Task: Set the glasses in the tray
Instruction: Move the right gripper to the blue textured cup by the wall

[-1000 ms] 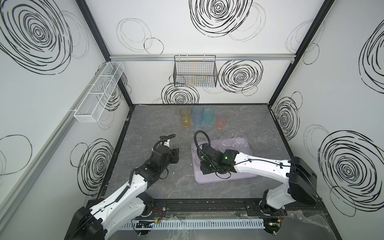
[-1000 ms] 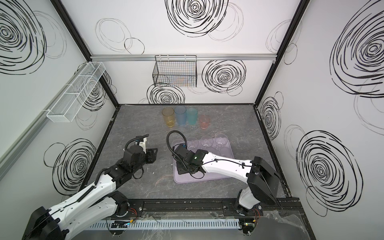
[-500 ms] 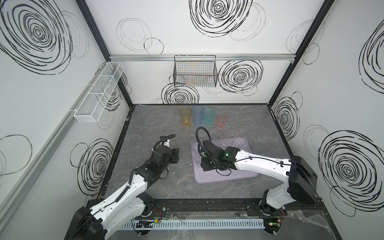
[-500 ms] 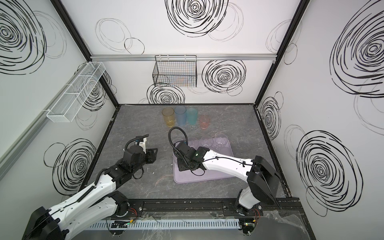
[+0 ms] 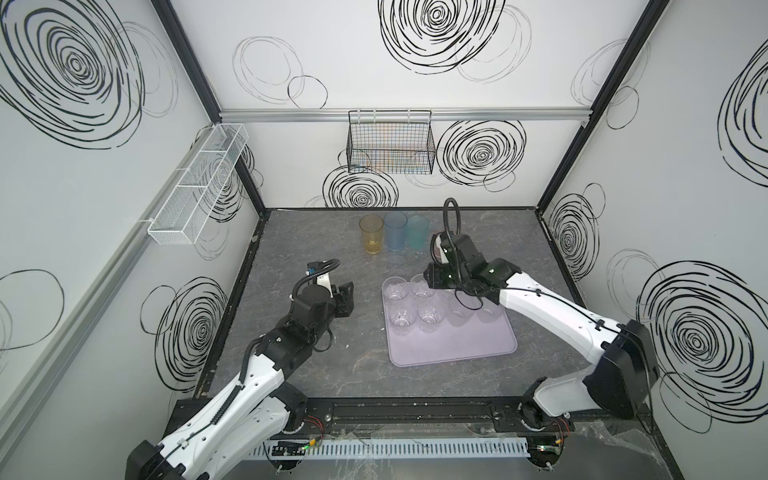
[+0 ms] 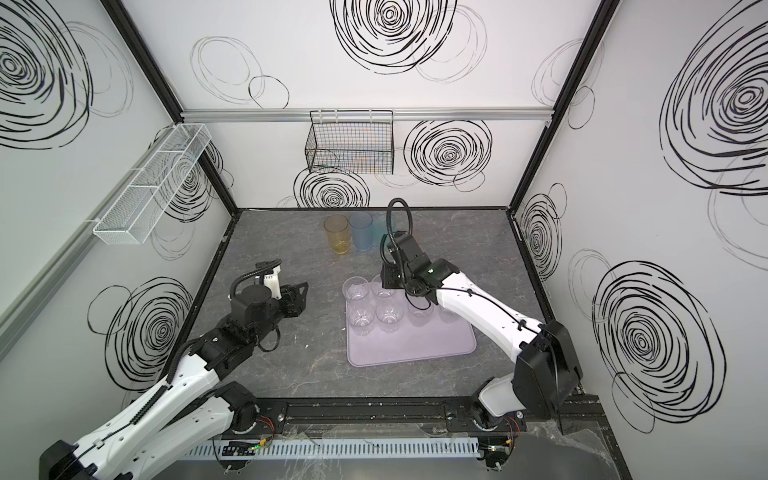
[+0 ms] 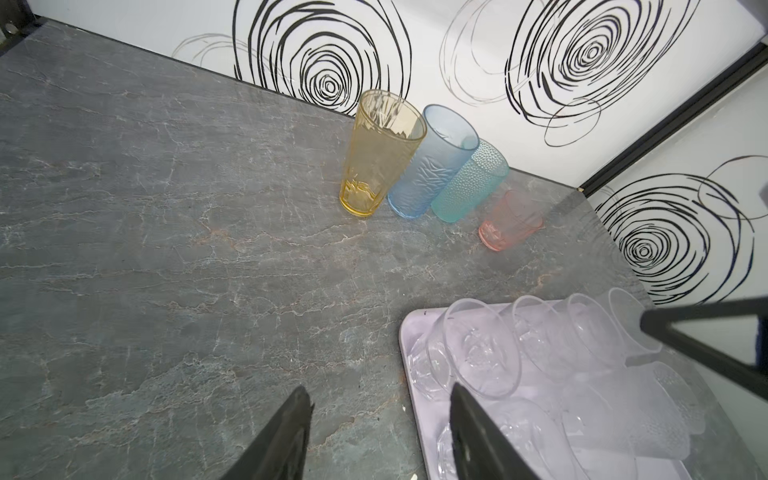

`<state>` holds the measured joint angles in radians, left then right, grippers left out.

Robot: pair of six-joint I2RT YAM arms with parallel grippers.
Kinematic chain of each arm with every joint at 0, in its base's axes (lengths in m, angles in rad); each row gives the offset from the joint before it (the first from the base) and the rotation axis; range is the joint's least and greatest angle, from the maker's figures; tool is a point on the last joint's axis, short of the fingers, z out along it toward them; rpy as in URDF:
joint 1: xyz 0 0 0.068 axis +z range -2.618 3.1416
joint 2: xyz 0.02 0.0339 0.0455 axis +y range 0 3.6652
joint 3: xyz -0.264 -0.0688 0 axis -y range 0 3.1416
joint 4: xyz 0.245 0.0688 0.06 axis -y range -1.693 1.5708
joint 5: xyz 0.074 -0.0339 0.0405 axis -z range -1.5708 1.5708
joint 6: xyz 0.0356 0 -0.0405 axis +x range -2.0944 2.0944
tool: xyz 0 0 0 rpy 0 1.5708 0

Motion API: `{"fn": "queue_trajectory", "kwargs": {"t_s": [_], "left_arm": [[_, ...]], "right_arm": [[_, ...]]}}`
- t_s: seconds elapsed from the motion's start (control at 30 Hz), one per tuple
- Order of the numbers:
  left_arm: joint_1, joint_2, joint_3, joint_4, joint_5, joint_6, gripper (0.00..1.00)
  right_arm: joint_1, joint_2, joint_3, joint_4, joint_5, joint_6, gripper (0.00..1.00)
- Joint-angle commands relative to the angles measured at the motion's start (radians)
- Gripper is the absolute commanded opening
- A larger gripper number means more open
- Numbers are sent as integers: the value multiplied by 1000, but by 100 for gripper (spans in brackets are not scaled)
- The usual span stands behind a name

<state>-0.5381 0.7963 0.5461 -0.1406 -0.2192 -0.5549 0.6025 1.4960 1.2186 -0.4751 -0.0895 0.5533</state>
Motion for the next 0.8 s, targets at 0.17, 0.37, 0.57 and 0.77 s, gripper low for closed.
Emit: {"fn": "queue_trajectory", "kwargs": {"t_s": [0.17,0.37,0.57,0.77], "left_arm": [[-116,121,-24,142,-68,-25,59],[-120,186,-24,169,-47,-13,59],[-107,168,-54,170,-61,-6,59],[-102,160,-81,177,-63,-26,59]], "right_arm": [[-69,270,309,75,62,-72,47],[-76,523,591,47,96,-88,48],[-84,723,839,11,120,-100,49],[-85,859,1003,-6,147,-118,47]]}}
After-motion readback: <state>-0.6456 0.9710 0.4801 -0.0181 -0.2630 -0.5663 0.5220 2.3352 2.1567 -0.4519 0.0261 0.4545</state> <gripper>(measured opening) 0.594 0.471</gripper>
